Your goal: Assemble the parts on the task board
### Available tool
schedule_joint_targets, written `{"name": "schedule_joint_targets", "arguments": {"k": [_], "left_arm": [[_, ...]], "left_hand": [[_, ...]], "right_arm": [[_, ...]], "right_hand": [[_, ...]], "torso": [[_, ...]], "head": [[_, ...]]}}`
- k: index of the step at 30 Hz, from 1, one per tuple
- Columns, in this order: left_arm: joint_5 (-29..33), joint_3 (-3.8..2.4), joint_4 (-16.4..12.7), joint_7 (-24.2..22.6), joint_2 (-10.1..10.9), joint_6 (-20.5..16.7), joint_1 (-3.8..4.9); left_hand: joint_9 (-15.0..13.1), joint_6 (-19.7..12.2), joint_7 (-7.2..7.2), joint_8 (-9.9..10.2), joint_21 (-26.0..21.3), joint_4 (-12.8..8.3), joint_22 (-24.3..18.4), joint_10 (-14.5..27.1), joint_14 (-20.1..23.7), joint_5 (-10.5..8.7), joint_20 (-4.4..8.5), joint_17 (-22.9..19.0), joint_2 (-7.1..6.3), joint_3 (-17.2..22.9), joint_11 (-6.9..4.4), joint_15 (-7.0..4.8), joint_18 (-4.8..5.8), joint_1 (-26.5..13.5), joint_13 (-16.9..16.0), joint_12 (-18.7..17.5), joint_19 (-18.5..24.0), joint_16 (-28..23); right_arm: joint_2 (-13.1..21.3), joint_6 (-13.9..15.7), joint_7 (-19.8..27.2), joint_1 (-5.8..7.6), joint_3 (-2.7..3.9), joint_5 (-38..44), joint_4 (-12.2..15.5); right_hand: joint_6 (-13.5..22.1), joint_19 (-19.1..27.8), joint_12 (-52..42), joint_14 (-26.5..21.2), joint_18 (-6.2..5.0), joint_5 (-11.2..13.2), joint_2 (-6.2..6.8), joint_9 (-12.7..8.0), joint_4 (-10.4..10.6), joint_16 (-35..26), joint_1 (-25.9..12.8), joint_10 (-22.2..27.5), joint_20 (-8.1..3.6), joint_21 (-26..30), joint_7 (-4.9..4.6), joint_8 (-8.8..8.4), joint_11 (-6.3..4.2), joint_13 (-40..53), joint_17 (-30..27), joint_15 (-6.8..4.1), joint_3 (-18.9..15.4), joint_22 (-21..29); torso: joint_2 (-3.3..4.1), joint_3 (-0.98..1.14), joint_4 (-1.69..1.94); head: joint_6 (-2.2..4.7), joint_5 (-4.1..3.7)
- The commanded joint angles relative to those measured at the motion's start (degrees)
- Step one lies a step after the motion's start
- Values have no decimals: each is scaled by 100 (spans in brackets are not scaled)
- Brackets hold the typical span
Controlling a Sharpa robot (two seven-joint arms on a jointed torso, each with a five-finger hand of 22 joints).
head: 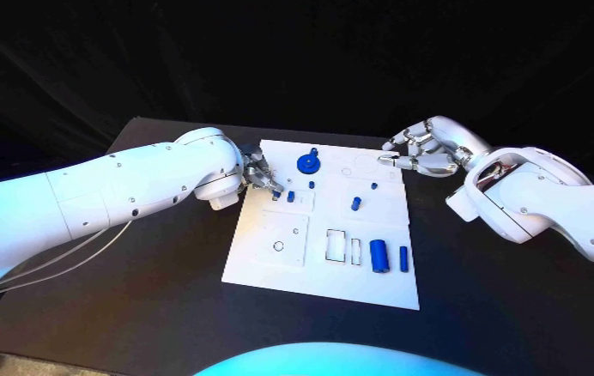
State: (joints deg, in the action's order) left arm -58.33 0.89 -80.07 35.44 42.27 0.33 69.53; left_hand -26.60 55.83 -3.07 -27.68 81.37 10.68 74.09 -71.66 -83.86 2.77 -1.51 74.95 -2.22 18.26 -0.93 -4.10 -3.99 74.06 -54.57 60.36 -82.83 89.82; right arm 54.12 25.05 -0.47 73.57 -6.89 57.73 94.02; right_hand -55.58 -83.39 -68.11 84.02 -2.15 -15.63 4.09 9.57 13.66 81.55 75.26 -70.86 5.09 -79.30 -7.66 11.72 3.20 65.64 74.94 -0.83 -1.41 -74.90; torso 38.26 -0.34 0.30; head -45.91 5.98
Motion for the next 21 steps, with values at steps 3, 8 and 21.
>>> {"name": "schedule_joint_targets", "arguments": {"k": [3, 8, 21], "left_arm": [[-62, -1, -43, 59, 17, 171, -11], [-84, -1, -49, 77, 37, 219, -16], [-95, -1, -57, 104, 79, 258, -24]], "left_hand": [[-7, 68, 18, -22, 20, -11, 4, 1, -614, 23, -4, 1505, -6, 31, -20, -33, 55, -8, 4, -36, -27, 18], [-6, 66, 20, -24, 15, -18, -4, 12, -614, 23, -2, 1505, -13, 46, -22, -35, 53, -4, 28, -58, -23, 18], [-7, 68, 23, -30, 13, -30, -7, 10, -614, 23, 1, 1505, -24, 74, -25, -39, 53, 1, 28, -60, -22, 18]], "right_arm": [[5, -82, 23, -3, 1, 38, 5], [4, -84, 26, -5, 1, 38, 4], [3, -83, 31, -9, 1, 37, 2]], "right_hand": [[28, 30, 21, 285, -73, -35, -37, 14, 7, -29, 0, 16, 3, 32, -5, 47, -13, -10, 153, -28, -45, -745], [28, 30, 21, 285, -73, -35, -37, 14, 7, -29, 0, 16, 3, 32, -5, 47, -13, -10, 153, -28, -45, -745], [28, 30, 21, 285, -73, -35, -37, 14, 7, -29, 0, 16, 3, 32, -5, 47, -13, -10, 153, -28, -45, -745]], "torso": [[-3, 3, 2], [3, -4, -2], [3, -4, 6]], "head": [[-10, 3], [2, 4], [5, 8]]}}
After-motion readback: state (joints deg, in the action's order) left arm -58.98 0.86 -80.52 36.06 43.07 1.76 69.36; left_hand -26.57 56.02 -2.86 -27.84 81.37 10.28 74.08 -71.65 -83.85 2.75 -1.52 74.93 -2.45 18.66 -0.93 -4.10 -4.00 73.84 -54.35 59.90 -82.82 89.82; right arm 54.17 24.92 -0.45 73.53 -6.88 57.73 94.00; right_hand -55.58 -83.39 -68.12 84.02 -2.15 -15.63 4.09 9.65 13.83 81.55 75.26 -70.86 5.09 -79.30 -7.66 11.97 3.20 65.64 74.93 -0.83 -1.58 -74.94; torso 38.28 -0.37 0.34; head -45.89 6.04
